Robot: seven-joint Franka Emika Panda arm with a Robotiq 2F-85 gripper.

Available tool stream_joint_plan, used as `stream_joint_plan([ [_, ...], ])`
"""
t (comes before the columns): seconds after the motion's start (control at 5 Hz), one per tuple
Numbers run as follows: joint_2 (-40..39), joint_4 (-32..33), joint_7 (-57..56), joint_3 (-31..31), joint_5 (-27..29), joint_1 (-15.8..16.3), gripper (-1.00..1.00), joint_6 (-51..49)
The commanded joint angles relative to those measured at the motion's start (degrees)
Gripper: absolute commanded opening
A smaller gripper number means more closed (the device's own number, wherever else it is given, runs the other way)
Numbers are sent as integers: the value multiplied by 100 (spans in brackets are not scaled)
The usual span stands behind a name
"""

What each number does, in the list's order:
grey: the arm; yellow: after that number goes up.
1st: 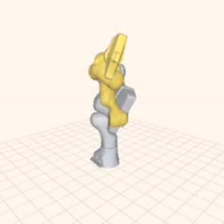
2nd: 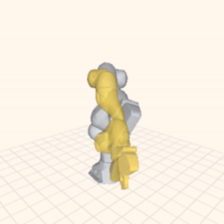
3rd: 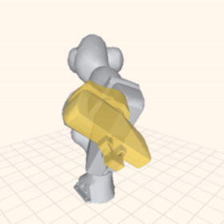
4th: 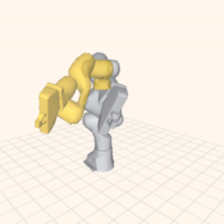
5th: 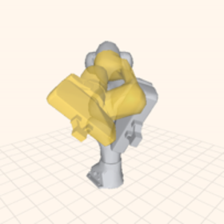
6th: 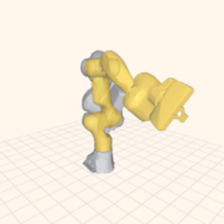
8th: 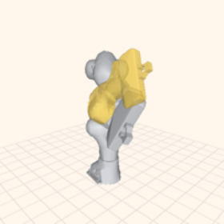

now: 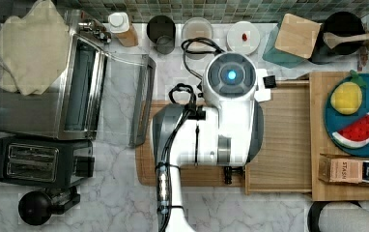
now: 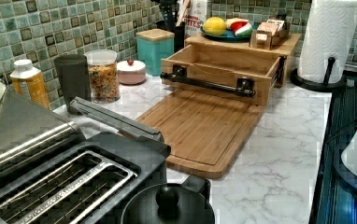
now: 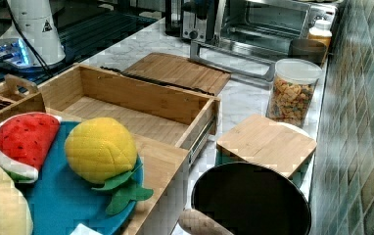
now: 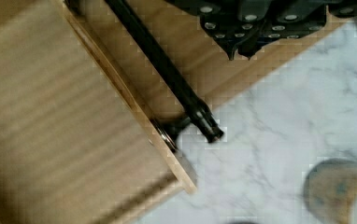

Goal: Close the drawer.

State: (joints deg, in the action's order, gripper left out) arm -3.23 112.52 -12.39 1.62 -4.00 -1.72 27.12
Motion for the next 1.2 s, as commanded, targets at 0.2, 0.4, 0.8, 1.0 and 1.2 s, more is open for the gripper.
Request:
stream_joint_plan([
  [0.2, 777, 1168, -1944, -163, 71, 114, -100, 150],
  [0.4, 953, 1739, -2432, -119, 197, 98, -100, 716],
  [0.8, 906, 2531, -2858, -108, 303, 98, -100, 1798],
  [1.0, 789, 2686, -2804, -141, 186, 114, -100, 2150],
  [1.2, 588, 2804, -2861, -118, 101, 93, -100, 2604],
])
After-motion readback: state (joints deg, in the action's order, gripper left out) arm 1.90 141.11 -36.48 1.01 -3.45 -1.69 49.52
